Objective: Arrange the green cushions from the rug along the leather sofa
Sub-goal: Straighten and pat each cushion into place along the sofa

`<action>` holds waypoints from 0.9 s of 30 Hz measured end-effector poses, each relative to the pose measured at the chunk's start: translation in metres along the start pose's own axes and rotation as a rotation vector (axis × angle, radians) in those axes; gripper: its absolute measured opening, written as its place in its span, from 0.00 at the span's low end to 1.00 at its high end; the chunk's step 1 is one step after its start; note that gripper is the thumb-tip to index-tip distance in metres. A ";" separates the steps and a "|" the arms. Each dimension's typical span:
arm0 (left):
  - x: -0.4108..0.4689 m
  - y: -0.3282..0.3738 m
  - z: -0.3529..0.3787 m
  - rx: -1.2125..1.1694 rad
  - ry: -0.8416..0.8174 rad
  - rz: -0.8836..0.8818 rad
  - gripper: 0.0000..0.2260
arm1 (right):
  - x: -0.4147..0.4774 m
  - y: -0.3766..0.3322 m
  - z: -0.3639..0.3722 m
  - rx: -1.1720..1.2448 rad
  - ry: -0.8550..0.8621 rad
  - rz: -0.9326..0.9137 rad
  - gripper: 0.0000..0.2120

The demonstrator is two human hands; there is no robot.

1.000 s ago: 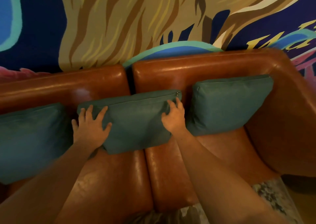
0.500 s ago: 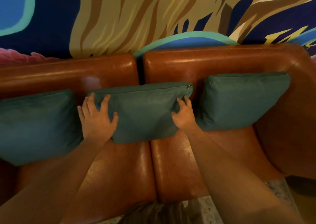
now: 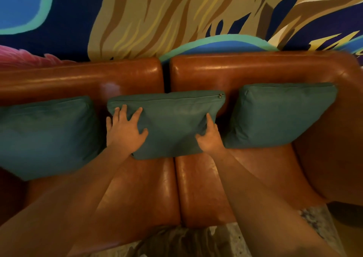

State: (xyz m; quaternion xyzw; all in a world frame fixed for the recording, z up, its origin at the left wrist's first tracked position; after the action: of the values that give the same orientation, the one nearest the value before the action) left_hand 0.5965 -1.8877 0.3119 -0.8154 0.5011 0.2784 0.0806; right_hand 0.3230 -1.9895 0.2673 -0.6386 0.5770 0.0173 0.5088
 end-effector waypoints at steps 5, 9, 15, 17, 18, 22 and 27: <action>-0.034 0.012 -0.001 -0.017 0.019 0.025 0.39 | -0.022 -0.017 -0.004 -0.109 0.034 -0.044 0.40; -0.058 0.021 -0.005 -0.016 0.045 0.024 0.39 | -0.040 -0.035 -0.006 -0.187 0.018 -0.105 0.39; -0.103 0.021 -0.009 -0.058 0.108 -0.004 0.39 | -0.080 -0.058 0.000 -0.263 -0.019 -0.195 0.38; -0.121 0.017 -0.011 -0.074 0.122 -0.015 0.39 | -0.096 -0.065 0.002 -0.269 -0.032 -0.213 0.37; -0.129 0.015 -0.012 -0.073 0.124 -0.020 0.39 | -0.104 -0.068 0.003 -0.270 -0.036 -0.220 0.37; -0.158 0.003 -0.015 -0.072 0.132 -0.042 0.39 | -0.131 -0.081 0.013 -0.279 -0.050 -0.250 0.37; -0.181 -0.026 -0.022 -0.092 0.164 -0.058 0.39 | -0.150 -0.101 0.042 -0.294 -0.065 -0.273 0.37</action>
State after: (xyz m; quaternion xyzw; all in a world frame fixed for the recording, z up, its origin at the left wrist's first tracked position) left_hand 0.5655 -1.7444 0.4227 -0.8525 0.4688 0.2309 0.0095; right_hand 0.3732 -1.8718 0.4023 -0.7773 0.4599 0.0528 0.4260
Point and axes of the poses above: each hand's wrist, its own x-axis towards the middle knuckle, its own z-axis out of the palm, y = z × x, the point moved 3 cm from there along x, towards the middle knuckle, and after that the axes turned 15 degrees about -y, right-handed, at the moved point
